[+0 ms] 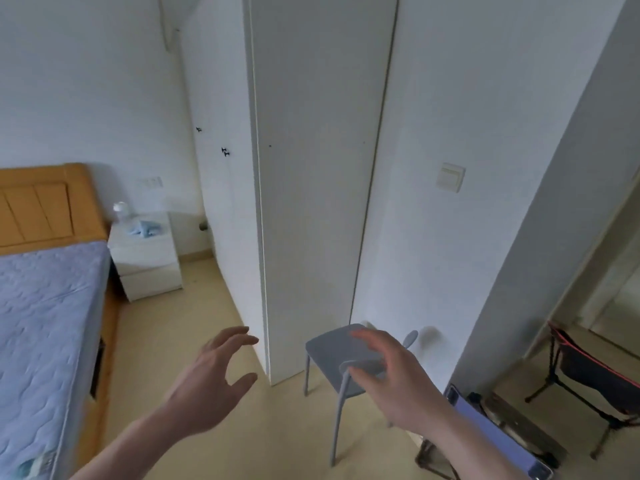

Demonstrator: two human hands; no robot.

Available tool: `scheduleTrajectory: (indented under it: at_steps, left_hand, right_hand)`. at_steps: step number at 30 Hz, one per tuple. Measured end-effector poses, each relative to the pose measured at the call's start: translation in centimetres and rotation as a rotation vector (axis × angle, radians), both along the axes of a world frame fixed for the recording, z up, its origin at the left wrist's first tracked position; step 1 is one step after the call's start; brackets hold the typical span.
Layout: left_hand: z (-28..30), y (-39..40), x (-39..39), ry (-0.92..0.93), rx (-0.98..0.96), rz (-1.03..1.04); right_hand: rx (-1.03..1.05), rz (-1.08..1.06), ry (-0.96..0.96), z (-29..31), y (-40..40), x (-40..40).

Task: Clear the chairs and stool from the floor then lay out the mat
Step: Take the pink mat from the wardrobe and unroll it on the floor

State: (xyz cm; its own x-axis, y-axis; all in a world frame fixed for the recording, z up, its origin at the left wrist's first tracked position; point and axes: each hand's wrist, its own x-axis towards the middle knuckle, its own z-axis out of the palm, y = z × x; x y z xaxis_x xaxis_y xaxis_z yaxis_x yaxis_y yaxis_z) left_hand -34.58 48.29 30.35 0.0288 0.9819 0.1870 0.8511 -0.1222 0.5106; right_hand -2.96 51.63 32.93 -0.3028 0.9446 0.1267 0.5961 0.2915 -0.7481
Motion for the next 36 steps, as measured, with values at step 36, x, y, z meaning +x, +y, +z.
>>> scheduleTrajectory:
  at_steps: [36]
  left_hand:
    - [10.9,33.4,-39.4,0.066,0.229,0.304]
  right_hand:
    - [0.215,0.362,0.106,11.6,44.1,-41.8]
